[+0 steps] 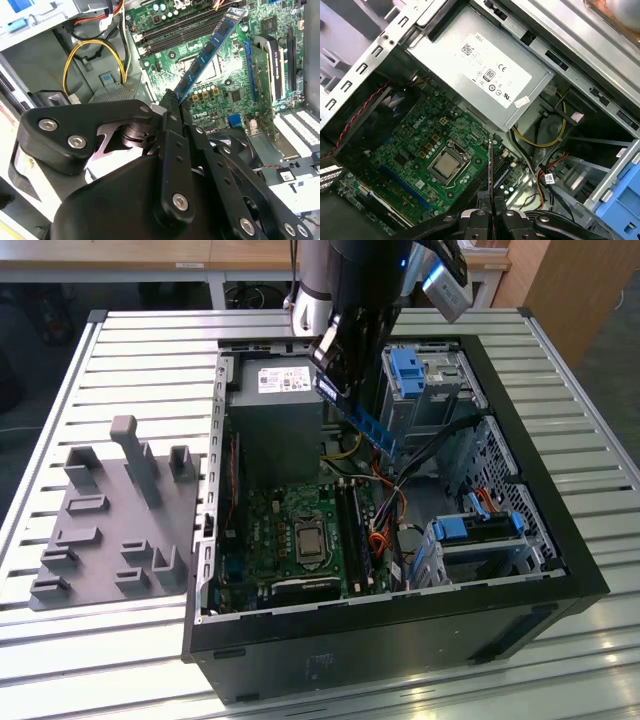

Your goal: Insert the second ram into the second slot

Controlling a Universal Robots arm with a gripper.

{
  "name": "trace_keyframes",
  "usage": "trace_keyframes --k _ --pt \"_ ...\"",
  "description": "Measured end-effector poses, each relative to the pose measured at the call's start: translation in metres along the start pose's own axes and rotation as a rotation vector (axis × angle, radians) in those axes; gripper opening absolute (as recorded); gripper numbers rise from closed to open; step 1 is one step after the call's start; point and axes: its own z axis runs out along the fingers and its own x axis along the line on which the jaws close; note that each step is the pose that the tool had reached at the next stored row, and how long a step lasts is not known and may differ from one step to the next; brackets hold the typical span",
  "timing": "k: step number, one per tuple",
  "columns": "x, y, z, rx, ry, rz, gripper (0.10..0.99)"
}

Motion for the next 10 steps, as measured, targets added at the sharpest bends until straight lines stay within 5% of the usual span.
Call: trace_keyframes --k 10 --pt "0.0000 0.0000 0.0002 0.001 -0.0010 0.029 0.137"
